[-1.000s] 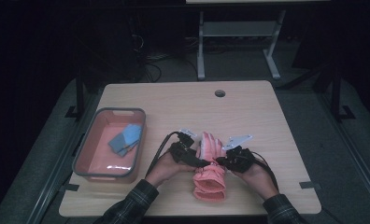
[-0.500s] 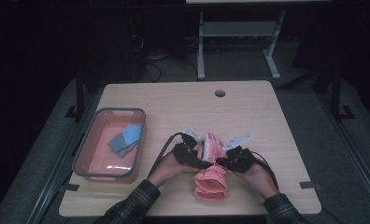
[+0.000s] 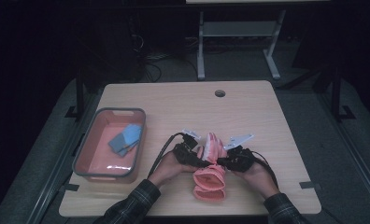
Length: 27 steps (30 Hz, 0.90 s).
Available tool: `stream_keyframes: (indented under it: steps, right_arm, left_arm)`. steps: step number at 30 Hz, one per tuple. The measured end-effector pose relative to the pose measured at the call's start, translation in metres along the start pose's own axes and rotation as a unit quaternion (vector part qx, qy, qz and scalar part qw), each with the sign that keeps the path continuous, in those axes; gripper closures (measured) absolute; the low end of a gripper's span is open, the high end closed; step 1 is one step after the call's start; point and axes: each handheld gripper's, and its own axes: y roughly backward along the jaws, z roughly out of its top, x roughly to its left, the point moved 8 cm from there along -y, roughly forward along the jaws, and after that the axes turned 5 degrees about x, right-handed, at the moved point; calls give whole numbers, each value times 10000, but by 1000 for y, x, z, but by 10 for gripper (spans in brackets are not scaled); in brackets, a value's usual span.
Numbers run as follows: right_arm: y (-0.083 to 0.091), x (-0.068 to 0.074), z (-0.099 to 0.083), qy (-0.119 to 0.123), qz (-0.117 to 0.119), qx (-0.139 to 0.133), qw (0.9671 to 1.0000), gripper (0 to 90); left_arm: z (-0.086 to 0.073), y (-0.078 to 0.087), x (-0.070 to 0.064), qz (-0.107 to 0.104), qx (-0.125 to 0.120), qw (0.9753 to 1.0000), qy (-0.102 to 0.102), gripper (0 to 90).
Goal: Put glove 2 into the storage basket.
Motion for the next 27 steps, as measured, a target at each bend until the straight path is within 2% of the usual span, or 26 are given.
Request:
stream_keyframes:
  steps: [2,3,5,6,9,12,14,18,21,23,27]
  right_arm:
    - [3,-2,-1,-45,99,-62,9999,893]
    - [5,-2,-1,-135,201,-88,9997,862]
    - [14,-4,-2,-217,306,-253,9990,728]
    - [19,-6,-2,-214,275,-343,9988,670]
    - [32,-13,-7,-302,28,-519,9982,543]
    - [36,-23,-18,-450,-130,-568,9973,451]
    - [37,-31,-26,-553,-249,-602,9963,406]
    - [32,-48,-39,-935,-443,-599,9928,347]
    - [26,-58,-46,-1113,-668,-449,9905,296]
    - [23,-63,-49,-1049,-873,-328,9901,267]
    - [19,-65,-49,-959,-1129,-365,9883,246]
  left_arm:
    - [0,1,-1,-37,-20,10000,-35,539]
    - [0,2,0,-51,-2,10000,-52,550]
    - [1,4,0,-121,-46,9999,-8,566]
    - [1,5,1,-153,-49,9999,-6,573]
    - [3,8,-1,-196,-92,9998,23,582]
    - [5,10,-4,-245,-167,9995,63,584]
    - [6,14,-4,-245,-190,9995,45,586]
    - [10,22,-8,-265,-253,9993,-19,593]
    - [13,29,-12,-243,-295,9992,-98,594]
    - [14,33,-12,-234,-305,9992,-139,594]
    - [18,40,-14,-214,-347,9991,-149,594]
